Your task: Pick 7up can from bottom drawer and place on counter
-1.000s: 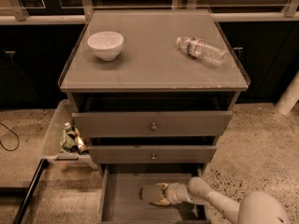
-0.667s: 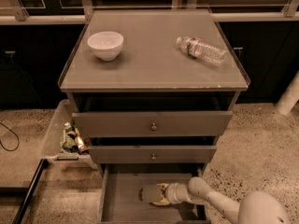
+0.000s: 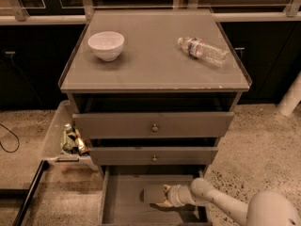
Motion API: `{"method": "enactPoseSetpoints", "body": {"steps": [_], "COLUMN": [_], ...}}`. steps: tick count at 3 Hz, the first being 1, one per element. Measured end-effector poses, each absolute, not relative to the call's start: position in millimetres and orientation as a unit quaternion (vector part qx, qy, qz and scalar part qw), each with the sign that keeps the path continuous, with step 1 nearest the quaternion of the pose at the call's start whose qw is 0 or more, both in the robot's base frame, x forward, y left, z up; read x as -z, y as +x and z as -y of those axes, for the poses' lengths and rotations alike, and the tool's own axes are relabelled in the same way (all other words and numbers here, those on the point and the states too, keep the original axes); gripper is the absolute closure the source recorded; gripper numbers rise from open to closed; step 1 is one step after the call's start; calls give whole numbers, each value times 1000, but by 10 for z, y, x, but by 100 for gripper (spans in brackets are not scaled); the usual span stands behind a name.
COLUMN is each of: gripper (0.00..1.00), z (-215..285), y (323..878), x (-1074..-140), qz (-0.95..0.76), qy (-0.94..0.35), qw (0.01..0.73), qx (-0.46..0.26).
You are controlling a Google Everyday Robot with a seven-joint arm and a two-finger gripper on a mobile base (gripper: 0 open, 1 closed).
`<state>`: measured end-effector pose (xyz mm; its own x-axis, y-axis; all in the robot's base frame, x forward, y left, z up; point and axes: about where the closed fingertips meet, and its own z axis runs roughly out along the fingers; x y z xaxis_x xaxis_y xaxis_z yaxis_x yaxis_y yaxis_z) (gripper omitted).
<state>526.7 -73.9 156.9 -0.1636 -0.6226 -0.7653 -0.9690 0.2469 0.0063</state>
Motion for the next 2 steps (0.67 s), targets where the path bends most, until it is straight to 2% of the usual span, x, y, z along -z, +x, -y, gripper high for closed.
{"method": "enactPoseSetpoints", "body": {"steps": [2], "gripper": [100], "z": [1048], "y": [5145], "x": [-2795], "qz": [-706], "qy": [-566], "qw": [344], "qx": [-251]}}
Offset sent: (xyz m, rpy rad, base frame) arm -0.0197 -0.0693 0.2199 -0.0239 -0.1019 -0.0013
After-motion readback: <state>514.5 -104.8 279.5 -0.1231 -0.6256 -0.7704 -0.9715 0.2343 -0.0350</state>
